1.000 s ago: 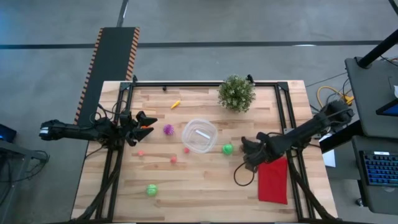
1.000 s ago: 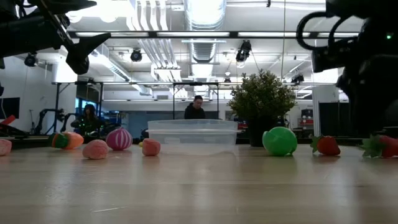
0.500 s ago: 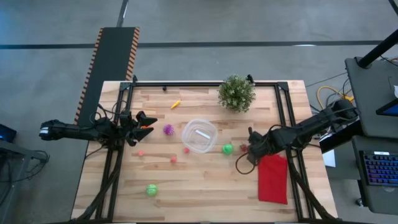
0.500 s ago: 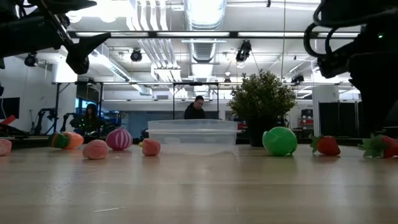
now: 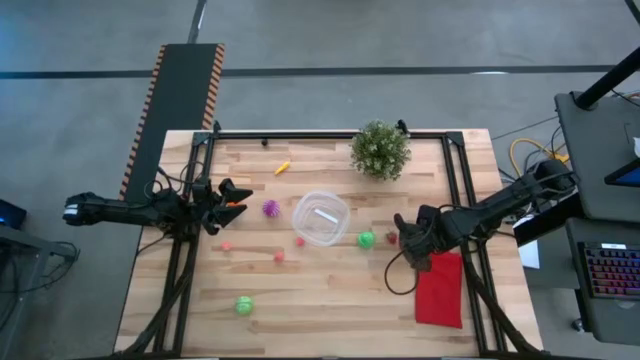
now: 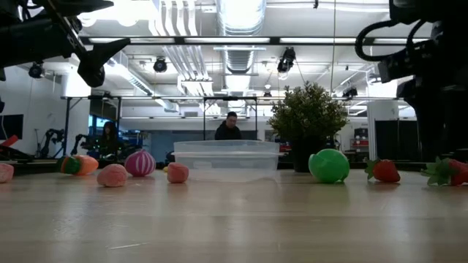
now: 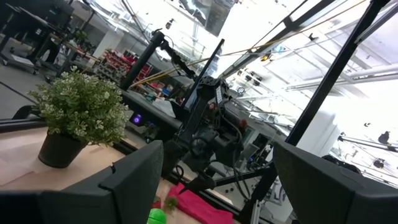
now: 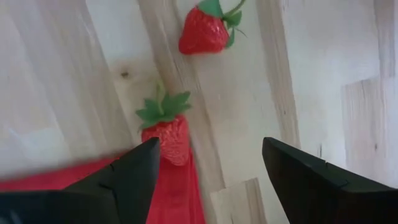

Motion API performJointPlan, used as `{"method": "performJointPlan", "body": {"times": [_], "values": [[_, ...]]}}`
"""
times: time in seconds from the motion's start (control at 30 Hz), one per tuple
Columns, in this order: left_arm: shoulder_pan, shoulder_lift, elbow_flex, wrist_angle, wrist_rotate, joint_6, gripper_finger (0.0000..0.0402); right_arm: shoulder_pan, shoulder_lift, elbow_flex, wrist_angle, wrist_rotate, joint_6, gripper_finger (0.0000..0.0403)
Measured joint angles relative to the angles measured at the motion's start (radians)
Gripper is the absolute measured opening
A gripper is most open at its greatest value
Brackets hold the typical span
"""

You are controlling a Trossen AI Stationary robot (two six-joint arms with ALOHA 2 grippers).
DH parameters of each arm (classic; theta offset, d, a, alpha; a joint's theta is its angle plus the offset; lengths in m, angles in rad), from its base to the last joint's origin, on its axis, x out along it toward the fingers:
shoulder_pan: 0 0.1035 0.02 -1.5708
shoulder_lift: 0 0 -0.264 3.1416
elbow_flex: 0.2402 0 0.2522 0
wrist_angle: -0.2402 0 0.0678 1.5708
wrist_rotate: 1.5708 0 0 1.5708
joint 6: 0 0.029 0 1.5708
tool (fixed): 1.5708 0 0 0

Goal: Pick and placing Produce into tupperware
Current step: Put the right red strawberry into the transparent bin

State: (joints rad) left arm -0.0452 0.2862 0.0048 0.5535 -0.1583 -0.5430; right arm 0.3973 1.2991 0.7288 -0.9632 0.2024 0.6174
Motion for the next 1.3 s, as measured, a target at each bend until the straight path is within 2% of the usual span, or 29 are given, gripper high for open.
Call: {"method": "performJointPlan", "body": {"times": [0.33, 0.57, 0.97, 1.3], "values": [[0.000, 0.000, 0.000, -0.002, 0.000, 0.000, 0.0290, 0.001, 0.000, -0.007, 0.013, -0.006, -0.095, 0.0277], [0.000, 0.000, 0.000, -0.002, 0.000, 0.000, 0.0290, 0.023, 0.046, -0.008, 0.074, -0.052, -0.075, 0.0277], [0.000, -0.001, 0.000, -0.001, 0.000, 0.000, 0.0290, 0.028, 0.108, -0.026, 0.112, -0.057, -0.033, 0.0269], [0.000, 0.000, 0.000, -0.001, 0.000, 0.000, 0.0290, 0.028, 0.118, -0.024, 0.118, -0.057, -0.023, 0.0242]]}}
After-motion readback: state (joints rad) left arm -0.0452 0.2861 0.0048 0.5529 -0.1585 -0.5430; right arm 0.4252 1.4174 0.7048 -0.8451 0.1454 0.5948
